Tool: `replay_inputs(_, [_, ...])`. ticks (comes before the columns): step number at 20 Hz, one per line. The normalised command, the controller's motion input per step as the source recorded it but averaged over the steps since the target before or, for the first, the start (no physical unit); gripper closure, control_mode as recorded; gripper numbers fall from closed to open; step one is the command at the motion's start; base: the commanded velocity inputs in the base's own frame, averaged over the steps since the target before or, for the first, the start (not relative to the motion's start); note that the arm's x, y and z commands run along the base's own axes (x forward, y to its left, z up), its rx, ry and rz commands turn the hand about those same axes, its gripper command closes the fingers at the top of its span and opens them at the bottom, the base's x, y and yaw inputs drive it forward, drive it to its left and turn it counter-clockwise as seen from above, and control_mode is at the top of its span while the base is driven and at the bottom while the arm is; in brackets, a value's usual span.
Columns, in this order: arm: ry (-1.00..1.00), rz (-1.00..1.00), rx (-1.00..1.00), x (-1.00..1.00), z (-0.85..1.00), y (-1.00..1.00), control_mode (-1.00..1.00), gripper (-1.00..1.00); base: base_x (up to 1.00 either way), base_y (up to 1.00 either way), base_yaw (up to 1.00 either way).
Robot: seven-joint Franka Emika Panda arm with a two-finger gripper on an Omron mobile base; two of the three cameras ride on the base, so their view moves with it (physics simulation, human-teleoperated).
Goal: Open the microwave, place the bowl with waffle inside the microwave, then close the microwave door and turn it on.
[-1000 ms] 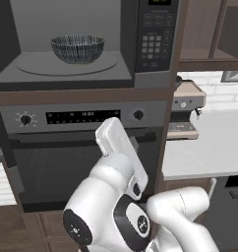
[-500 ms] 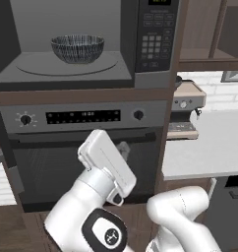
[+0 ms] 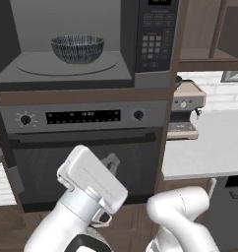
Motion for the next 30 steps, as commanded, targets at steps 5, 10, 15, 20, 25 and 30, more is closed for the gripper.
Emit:
replay_inputs(5, [-0.03,-0.07,-0.08,0.00,-0.04,0.65,-1.00,1.00,0.00,0.00,0.00])
replay_inputs(10, [-0.07,-0.06,-0.19,0.00,-0.05,0.74,-1.00,1.00,0.00,0.00,0.00])
replay_inputs(15, [-0.02,-0.03,-0.25,0.00,-0.16,0.77,-1.00,1.00,0.00,0.00,0.00])
replay_inputs(20, [-0.01,-0.03,-0.22,0.00,-0.09,0.69,-1.00,1.00,0.00,0.00,0.00])
replay_inputs(25, [0.00,-0.04,-0.21,0.00,-0.21,0.36,-1.00,1.00,0.00,0.00,0.00])
replay_inputs(30, [0.00,-0.07,-0.19,0.01,-0.16,0.33,-1.00,1.00,0.00,0.00,0.00])
